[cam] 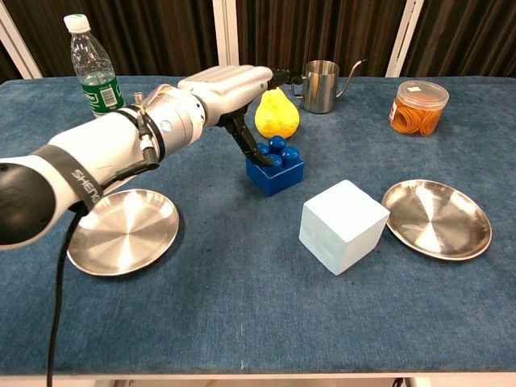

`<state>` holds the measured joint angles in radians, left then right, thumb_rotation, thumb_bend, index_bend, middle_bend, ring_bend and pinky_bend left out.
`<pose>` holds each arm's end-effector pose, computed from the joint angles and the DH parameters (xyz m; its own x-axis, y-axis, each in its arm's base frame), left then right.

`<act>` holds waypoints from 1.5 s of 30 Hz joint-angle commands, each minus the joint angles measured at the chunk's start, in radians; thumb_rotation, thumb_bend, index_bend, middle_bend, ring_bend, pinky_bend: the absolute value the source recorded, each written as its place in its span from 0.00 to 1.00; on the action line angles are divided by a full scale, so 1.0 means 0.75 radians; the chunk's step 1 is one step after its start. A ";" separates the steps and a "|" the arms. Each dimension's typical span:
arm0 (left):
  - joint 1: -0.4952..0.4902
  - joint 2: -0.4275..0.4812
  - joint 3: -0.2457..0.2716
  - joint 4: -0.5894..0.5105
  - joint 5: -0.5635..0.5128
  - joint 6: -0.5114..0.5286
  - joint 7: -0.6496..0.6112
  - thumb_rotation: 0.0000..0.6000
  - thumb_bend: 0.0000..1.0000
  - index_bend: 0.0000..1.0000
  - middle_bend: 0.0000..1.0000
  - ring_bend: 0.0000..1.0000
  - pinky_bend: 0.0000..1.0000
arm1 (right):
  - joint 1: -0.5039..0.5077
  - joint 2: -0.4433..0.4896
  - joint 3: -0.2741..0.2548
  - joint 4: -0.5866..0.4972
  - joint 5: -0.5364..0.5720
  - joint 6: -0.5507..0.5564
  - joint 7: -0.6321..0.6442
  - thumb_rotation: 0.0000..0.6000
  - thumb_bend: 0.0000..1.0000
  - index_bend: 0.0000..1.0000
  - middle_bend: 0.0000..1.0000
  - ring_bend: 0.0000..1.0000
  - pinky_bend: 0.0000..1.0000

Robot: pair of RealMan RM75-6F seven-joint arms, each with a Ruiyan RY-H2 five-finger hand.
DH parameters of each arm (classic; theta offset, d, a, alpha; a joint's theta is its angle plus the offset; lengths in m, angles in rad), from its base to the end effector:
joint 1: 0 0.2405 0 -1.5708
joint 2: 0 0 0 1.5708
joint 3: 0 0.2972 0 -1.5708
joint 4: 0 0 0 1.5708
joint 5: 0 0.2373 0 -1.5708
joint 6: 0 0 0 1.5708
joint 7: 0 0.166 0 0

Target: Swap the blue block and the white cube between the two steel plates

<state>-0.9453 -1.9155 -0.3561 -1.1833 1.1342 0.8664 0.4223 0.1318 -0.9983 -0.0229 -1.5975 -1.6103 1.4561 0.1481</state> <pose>-0.0437 0.4221 -0.1469 0.4166 0.2017 0.8864 0.8156 -0.5135 -0.2665 -0.3551 -0.2073 0.1759 0.4014 -0.0893 0.9115 -0.9112 -0.1392 0.3877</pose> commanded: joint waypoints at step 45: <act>0.230 0.496 0.361 -0.741 -0.126 0.316 0.278 1.00 0.23 0.55 0.48 0.48 0.63 | -0.019 -0.014 0.012 -0.009 -0.016 -0.005 -0.064 1.00 0.12 0.00 0.00 0.00 0.00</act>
<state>-0.8218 -1.5941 -0.1360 -1.6966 1.0235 1.0657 0.6199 0.1190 -1.0075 -0.0137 -1.6024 -1.6213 1.4506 0.1020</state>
